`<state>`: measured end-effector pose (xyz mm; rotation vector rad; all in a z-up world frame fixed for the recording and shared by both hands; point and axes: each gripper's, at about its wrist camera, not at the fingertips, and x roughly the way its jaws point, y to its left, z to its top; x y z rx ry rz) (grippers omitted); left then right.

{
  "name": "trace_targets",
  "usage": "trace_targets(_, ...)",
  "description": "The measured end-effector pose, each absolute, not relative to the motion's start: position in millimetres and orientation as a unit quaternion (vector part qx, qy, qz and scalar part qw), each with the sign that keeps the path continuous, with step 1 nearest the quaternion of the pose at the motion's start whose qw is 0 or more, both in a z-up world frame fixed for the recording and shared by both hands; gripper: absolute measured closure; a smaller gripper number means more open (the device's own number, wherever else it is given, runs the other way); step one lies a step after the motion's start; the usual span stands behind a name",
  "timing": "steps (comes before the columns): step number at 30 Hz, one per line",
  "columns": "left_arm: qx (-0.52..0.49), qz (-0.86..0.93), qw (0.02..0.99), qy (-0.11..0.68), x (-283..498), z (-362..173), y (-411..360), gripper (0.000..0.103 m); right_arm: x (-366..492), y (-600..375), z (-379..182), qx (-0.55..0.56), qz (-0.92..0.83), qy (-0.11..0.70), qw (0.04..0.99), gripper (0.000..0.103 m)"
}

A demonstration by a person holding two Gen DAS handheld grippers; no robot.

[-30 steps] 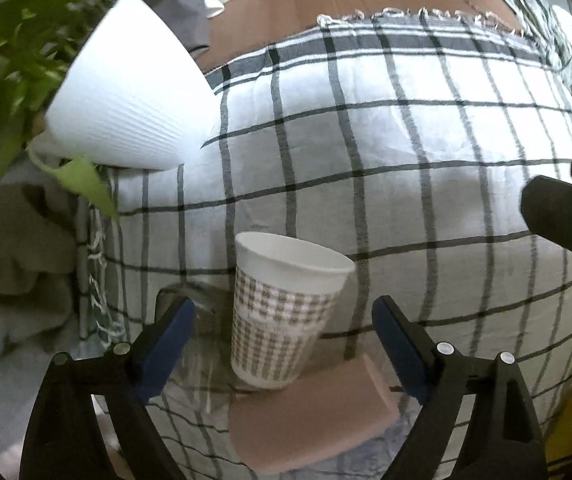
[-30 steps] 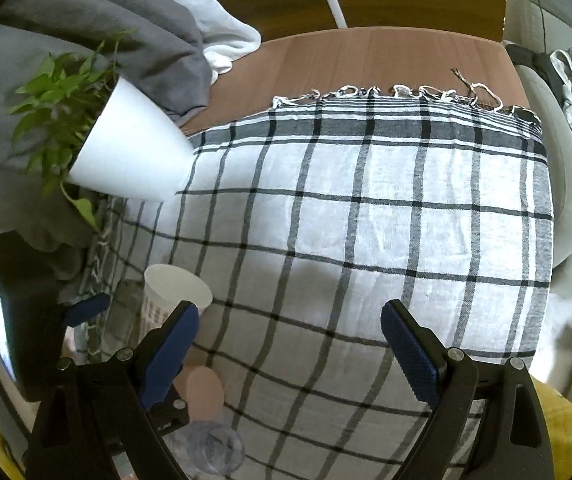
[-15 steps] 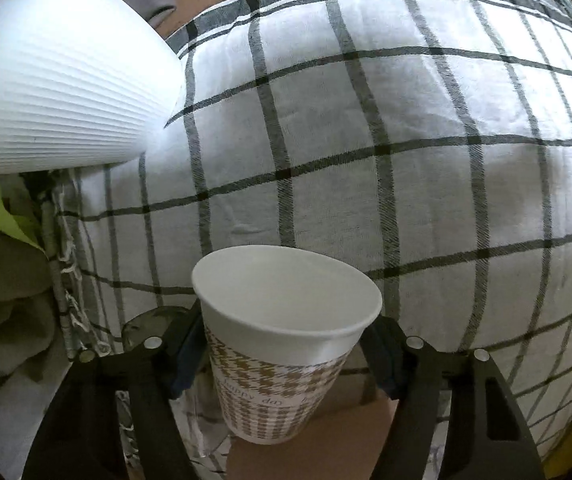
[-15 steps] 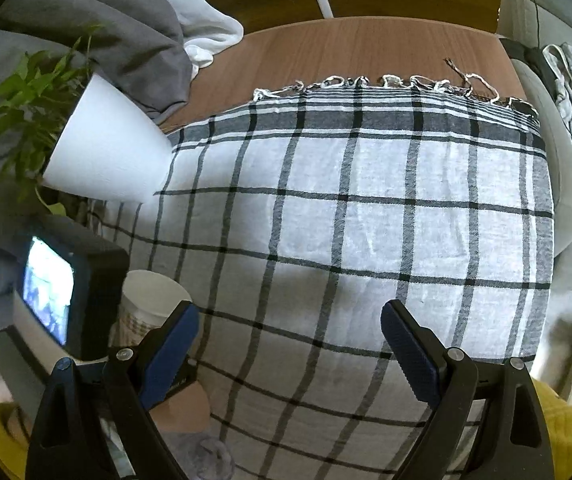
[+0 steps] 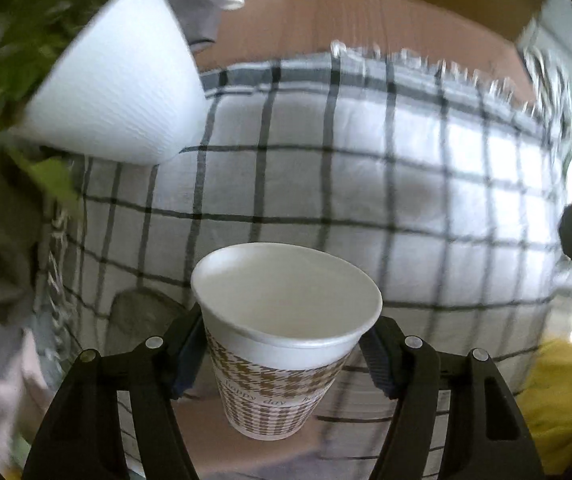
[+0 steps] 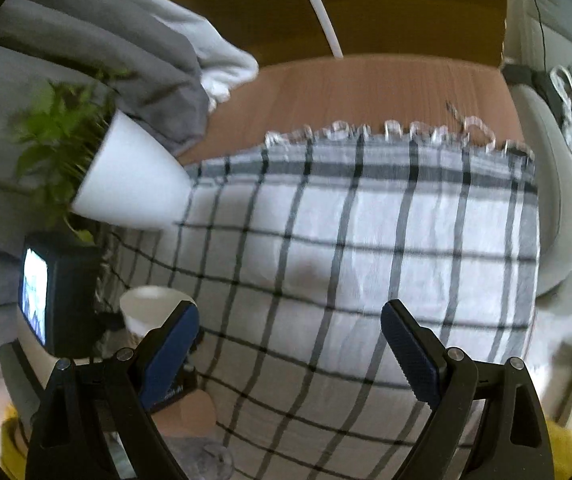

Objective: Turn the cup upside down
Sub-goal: 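Lift the paper cup with the left tool, turning its opening upward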

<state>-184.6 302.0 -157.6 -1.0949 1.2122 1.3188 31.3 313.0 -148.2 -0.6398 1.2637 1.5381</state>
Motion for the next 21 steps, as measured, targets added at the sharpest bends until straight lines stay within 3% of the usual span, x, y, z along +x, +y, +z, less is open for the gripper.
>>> trace_targets(8,-0.512,0.641,0.455,0.346,-154,-103,243,0.036,57,317,-109,-0.267,0.700,0.466,0.470,0.010)
trace_targets(21,-0.606,0.744,0.269,0.077,-101,-139,130,0.036,67,294,-112,-0.386,0.786,0.350,0.333,0.011)
